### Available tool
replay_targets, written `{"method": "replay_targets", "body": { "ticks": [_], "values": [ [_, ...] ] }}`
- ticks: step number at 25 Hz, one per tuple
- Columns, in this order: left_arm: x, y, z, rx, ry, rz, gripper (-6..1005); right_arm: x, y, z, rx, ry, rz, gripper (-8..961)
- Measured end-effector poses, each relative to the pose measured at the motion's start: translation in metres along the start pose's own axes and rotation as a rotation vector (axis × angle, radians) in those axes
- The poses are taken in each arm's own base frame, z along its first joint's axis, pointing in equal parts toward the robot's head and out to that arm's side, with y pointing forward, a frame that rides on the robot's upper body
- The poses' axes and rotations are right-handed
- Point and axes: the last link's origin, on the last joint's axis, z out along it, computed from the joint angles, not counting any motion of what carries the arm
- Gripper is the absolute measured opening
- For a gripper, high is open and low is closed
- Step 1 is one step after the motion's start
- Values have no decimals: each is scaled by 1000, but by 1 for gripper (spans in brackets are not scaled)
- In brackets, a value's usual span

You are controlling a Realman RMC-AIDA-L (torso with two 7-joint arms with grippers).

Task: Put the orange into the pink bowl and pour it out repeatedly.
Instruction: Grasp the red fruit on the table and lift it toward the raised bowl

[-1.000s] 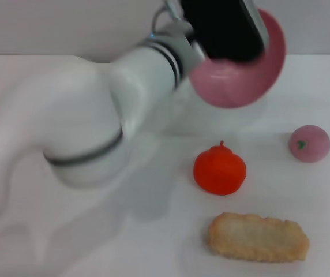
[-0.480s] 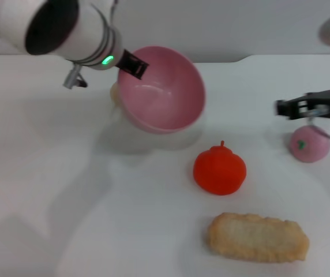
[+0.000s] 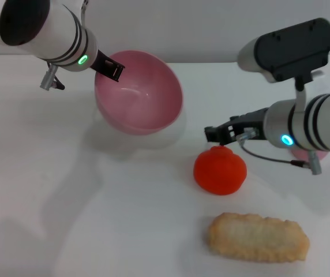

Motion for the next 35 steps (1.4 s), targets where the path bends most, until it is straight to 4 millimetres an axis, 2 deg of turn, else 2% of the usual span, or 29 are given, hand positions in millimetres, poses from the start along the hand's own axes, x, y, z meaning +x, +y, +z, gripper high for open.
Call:
{"method": "replay_targets", "body": {
  "ticks": [6,20,35],
  "values": [
    [0,0,3,-1,-3,0,43,14,4,14,-45,44,50,453],
    [3,3,3,0,1,31,43,25,13,30,-101,114,77,425],
    [1,0,4,2,1,30,42,25,9,27,-97,119,2,396]
  ]
}}
